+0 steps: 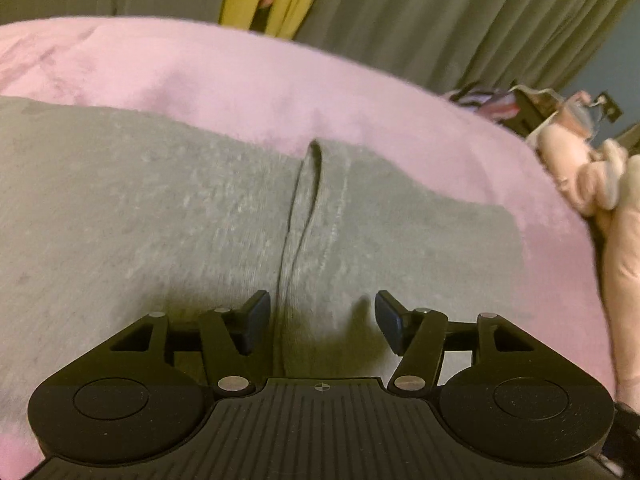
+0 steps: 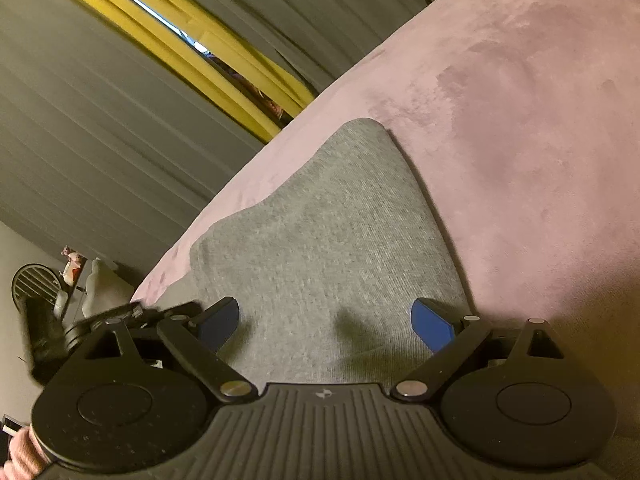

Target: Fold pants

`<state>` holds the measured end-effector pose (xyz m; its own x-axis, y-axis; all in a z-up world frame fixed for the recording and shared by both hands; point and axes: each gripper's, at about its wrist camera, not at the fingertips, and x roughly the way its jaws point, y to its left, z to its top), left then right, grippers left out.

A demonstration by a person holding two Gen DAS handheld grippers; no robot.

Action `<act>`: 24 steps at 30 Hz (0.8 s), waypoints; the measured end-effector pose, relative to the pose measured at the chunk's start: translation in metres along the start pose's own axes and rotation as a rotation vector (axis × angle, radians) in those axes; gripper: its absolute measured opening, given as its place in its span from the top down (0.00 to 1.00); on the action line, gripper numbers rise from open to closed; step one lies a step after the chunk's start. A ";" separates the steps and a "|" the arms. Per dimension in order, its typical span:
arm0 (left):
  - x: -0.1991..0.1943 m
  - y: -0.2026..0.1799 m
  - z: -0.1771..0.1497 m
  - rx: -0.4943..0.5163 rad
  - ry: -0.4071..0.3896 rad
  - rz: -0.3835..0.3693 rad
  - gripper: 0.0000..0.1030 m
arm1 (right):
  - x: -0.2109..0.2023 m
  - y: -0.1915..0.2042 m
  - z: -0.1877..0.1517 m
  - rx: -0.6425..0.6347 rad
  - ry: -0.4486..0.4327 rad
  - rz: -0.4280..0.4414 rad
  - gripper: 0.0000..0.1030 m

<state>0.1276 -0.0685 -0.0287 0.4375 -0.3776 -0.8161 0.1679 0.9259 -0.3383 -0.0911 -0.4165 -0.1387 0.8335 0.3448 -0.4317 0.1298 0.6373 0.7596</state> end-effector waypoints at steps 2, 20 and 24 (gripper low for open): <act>0.011 0.000 0.000 -0.011 0.031 -0.005 0.45 | 0.000 -0.001 0.001 0.006 0.001 0.005 0.09; -0.014 0.010 -0.006 0.065 -0.064 0.101 0.85 | 0.003 0.005 -0.002 -0.043 -0.010 0.008 0.32; -0.017 0.016 -0.020 0.034 -0.052 0.105 0.59 | 0.008 0.005 -0.002 -0.040 0.012 -0.019 0.32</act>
<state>0.1051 -0.0472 -0.0294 0.4996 -0.2782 -0.8204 0.1486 0.9605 -0.2353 -0.0844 -0.4093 -0.1395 0.8244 0.3410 -0.4517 0.1235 0.6705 0.7316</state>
